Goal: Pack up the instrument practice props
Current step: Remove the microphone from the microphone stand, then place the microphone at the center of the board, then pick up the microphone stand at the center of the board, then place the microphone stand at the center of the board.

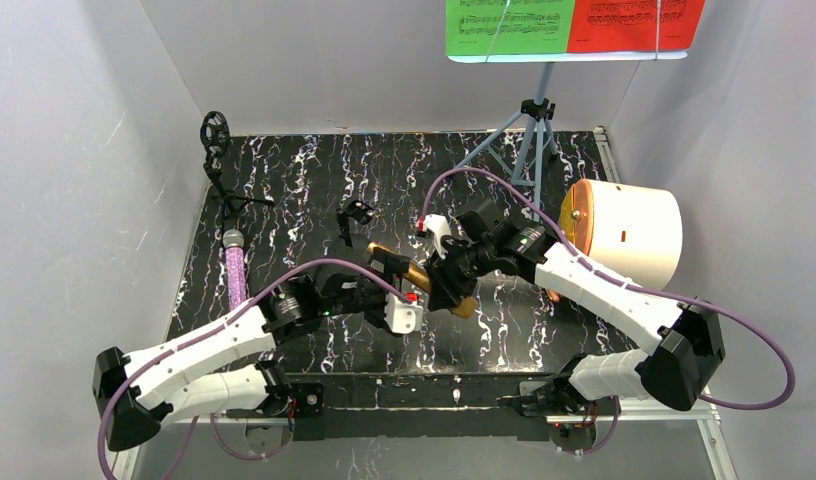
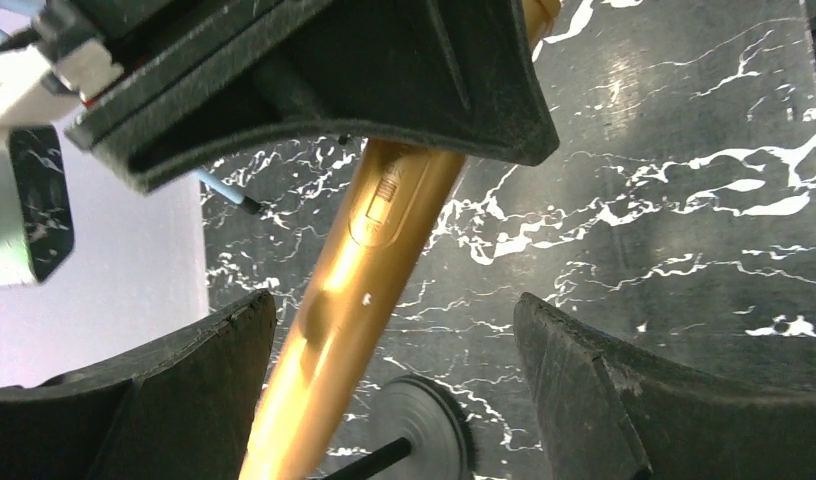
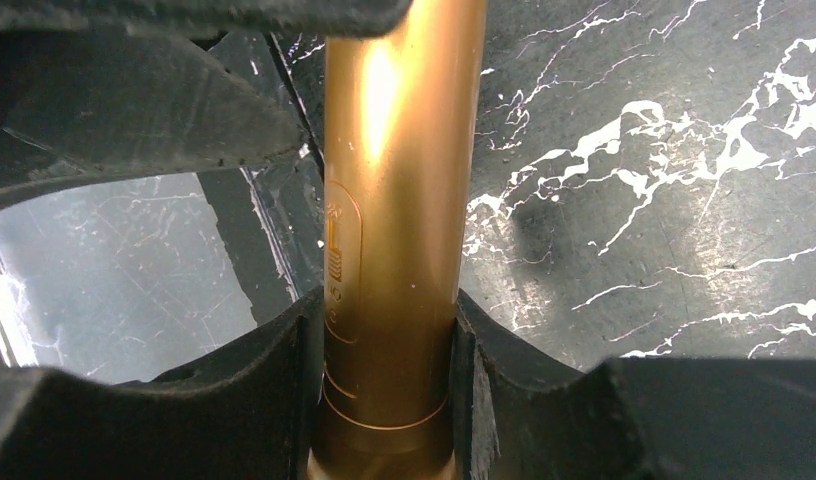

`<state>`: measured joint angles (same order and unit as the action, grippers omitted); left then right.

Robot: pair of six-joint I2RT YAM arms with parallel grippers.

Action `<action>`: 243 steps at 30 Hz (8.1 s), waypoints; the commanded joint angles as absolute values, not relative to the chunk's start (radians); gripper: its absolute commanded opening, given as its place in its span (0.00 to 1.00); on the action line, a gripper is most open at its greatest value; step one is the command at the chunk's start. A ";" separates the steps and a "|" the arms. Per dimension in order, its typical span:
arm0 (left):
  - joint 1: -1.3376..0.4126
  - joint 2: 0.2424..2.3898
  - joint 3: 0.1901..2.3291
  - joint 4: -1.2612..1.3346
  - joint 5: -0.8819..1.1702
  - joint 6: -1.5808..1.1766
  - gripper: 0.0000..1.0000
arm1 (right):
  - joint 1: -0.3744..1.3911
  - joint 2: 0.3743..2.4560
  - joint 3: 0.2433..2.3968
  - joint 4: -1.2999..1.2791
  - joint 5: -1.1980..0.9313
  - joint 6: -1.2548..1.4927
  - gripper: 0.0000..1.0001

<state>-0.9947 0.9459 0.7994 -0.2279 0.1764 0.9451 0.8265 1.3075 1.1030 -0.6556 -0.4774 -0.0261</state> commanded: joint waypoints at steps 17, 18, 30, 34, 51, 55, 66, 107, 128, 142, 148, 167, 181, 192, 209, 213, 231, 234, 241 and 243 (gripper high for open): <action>-1.064 1.142 0.932 -0.273 0.115 1.013 0.58 | 0.825 1.291 1.129 -0.612 -0.557 -0.018 0.01; -1.066 1.147 0.937 -0.273 0.120 1.009 0.53 | 0.825 1.292 1.128 -0.612 -0.554 -0.019 0.01; -1.068 1.099 0.920 -0.303 0.111 0.964 0.00 | 0.824 1.218 1.107 -0.571 -0.444 -0.047 0.22; -1.068 1.089 0.911 -0.297 0.049 0.921 0.00 | 0.825 1.167 1.102 -0.562 -0.364 -0.057 0.53; -1.017 1.034 0.994 -0.097 -0.375 0.554 0.00 | 0.825 0.656 0.851 -0.203 0.090 -0.055 0.99; -0.903 1.041 1.046 -0.096 -0.401 0.427 0.00 | 0.825 0.601 0.796 -0.178 0.141 -0.040 0.99; -0.506 1.067 1.106 -0.201 -0.487 0.148 0.00 | 0.824 0.494 0.703 -0.159 0.230 -0.012 0.99; -0.003 1.575 0.786 -0.133 -0.384 -0.094 0.33 | 0.825 0.454 0.686 -0.184 0.167 0.012 0.99; -0.002 1.445 0.806 -0.153 -0.301 -0.104 0.74 | 0.825 0.461 0.684 -0.198 0.167 0.013 0.99; -0.035 1.144 0.619 0.146 0.199 0.050 0.78 | 0.825 0.474 0.681 -0.197 0.166 0.009 0.99; -0.057 1.111 0.520 0.270 0.396 0.154 0.79 | 0.824 0.467 0.678 -0.192 0.161 0.008 0.99; -0.071 1.249 0.395 0.764 0.728 0.139 0.76 | 0.825 0.458 0.672 -0.182 0.144 0.014 0.99; -0.102 1.488 0.436 1.043 0.795 0.108 0.63 | 0.825 0.469 0.667 -0.180 0.149 0.009 0.99; -0.125 1.598 0.437 1.162 0.712 0.106 0.21 | 0.825 0.493 0.663 -0.182 0.156 0.005 0.99; -0.138 1.490 0.362 1.360 0.413 0.008 0.00 | 0.825 0.522 0.666 -0.186 0.161 0.003 0.99; -0.116 1.315 0.375 1.222 0.265 -0.025 0.00 | 0.825 0.514 0.669 -0.190 0.156 0.003 0.99; 0.187 0.880 0.436 0.569 -0.381 0.020 0.00 | 0.825 0.512 0.672 -0.180 0.056 0.010 0.99; 0.266 0.865 0.434 0.586 -0.429 -0.041 0.00 | 0.825 0.514 0.672 -0.191 0.044 0.012 0.99; 0.336 0.901 0.386 0.723 -0.615 -0.049 0.00 | 0.825 0.512 0.668 -0.200 0.019 0.020 0.99; 0.345 0.926 0.359 0.790 -0.634 -0.047 0.00 | 0.824 0.511 0.666 -0.200 0.013 0.023 0.99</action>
